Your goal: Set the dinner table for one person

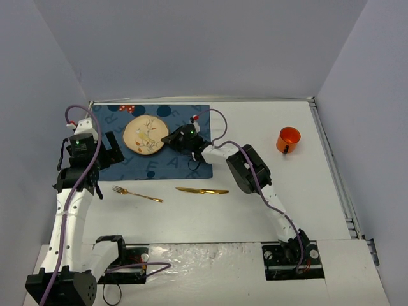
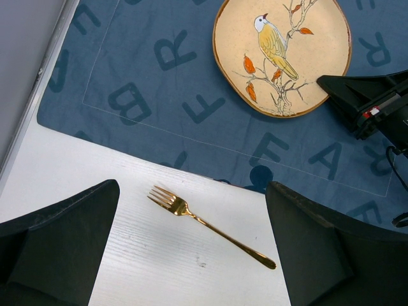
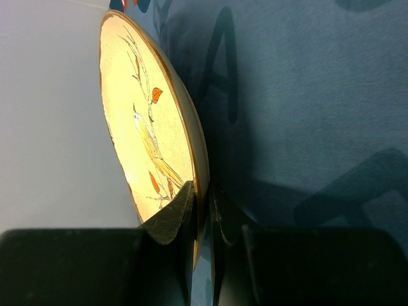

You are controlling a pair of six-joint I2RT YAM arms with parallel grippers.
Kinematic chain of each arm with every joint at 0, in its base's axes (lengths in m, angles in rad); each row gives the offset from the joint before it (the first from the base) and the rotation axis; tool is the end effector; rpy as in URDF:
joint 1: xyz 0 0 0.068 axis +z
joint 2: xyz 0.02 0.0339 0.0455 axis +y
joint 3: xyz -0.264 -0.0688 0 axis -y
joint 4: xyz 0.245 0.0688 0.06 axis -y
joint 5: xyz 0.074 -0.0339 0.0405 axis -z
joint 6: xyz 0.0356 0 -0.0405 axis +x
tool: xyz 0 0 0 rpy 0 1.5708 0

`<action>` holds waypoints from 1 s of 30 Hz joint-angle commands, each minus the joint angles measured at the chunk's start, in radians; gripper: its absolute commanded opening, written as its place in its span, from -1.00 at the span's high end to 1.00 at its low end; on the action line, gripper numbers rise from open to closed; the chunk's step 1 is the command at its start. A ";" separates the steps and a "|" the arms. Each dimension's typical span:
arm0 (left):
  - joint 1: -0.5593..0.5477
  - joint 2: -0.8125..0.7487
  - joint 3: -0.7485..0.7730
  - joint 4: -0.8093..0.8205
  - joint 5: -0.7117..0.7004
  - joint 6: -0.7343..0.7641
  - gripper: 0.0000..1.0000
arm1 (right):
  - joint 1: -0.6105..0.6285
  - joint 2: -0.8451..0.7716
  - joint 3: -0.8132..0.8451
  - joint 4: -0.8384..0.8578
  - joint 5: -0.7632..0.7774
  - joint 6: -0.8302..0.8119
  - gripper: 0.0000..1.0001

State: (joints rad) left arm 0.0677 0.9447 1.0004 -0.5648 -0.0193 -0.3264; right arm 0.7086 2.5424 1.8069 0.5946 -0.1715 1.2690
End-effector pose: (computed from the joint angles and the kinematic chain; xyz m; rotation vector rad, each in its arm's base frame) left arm 0.2018 0.0144 0.3476 -0.4193 2.0401 -0.1378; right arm 0.4273 0.3742 0.1272 0.4080 1.9555 1.5389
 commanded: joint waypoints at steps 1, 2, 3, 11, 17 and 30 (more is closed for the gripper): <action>0.011 -0.004 0.012 0.031 -0.005 -0.008 -0.94 | 0.008 -0.059 0.093 0.150 -0.001 0.036 0.87; 0.012 -0.004 0.012 0.032 -0.005 -0.008 -0.94 | 0.009 -0.061 0.090 0.141 0.002 0.035 0.86; 0.012 -0.004 0.012 0.032 -0.005 -0.008 -0.94 | 0.009 -0.063 0.088 0.131 0.004 0.033 0.85; 0.012 -0.006 0.012 0.031 -0.006 -0.008 -0.94 | 0.010 -0.077 0.061 0.136 0.013 0.036 0.51; 0.015 -0.006 0.012 0.029 -0.007 -0.008 -0.94 | 0.008 -0.116 0.012 0.125 0.023 0.016 0.16; 0.018 -0.007 0.009 0.031 -0.007 -0.010 -0.94 | -0.051 -0.470 -0.349 -0.126 0.334 -0.398 -0.32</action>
State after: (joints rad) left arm 0.0742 0.9447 1.0000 -0.5705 -0.0193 -0.3264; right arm 0.6934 2.2884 1.5670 0.5030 -0.0114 1.0946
